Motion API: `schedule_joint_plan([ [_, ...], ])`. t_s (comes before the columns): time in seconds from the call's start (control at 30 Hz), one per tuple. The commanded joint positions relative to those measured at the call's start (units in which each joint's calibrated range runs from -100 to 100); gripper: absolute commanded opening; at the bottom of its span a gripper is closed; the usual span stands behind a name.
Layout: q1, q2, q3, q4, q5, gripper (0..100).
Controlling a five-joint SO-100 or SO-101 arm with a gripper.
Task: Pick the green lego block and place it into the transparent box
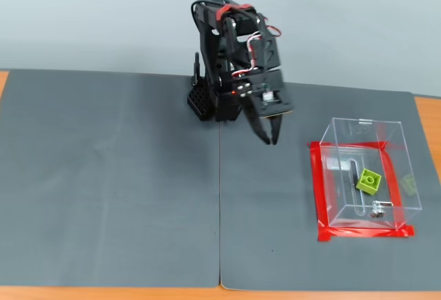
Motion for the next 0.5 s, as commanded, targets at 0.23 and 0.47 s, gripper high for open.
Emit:
schedule_joint_plan([
  [0.23, 12.9, -27.71, 25.03, -0.38, 0.13, 2],
  [0.47, 12.98, -32.8, 30.73, -0.38, 0.18, 2],
])
